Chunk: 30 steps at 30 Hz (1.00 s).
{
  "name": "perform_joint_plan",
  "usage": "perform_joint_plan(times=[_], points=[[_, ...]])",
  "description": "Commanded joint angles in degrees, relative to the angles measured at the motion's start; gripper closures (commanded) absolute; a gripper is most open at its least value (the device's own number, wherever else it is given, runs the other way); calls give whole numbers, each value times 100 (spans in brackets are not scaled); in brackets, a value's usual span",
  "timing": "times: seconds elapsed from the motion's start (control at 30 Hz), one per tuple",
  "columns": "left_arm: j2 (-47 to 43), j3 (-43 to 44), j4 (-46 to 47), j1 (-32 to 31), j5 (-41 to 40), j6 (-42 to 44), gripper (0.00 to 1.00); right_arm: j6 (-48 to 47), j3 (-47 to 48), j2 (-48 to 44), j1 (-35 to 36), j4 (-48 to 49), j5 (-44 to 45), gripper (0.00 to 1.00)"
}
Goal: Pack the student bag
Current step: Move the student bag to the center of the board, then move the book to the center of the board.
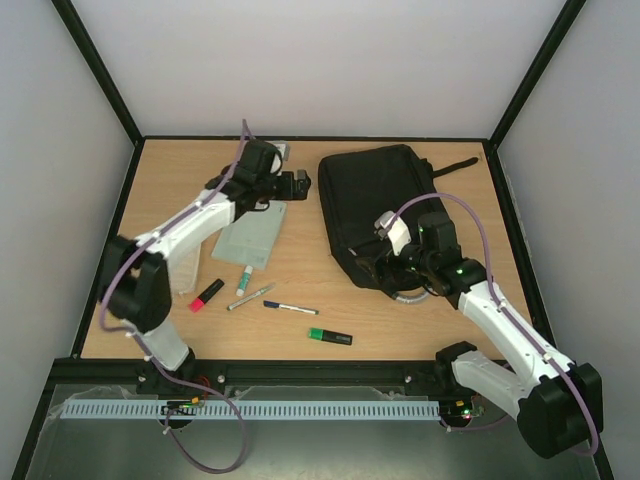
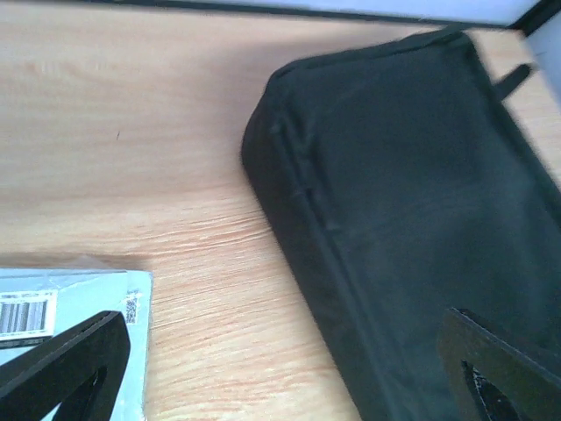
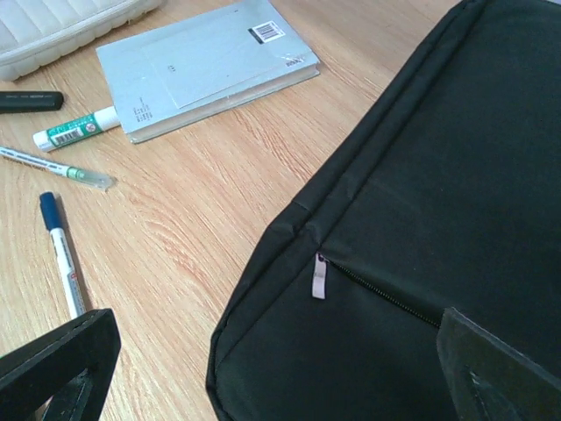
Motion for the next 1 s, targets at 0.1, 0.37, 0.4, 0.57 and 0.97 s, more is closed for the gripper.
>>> perform_joint_plan(times=[0.1, 0.37, 0.4, 0.57, 0.97], points=[[-1604, -1029, 287, -20, 410, 756, 1, 619, 274, 21, -16, -36, 1085, 1], [-3160, -2049, 511, -57, -625, 1237, 1, 713, 341, 567, -18, 59, 2671, 1], [-3294, -2225, 563, -56, -1260, 1110, 1, 677, 317, 580, -22, 55, 2640, 1], [-2828, -2110, -363, 45, -3598, 248, 1, 540, 42, 402, -22, 307, 1934, 1], [-1824, -2240, -109, 1638, -786, -20, 1, 205, 305, 642, -22, -667, -116, 7]])
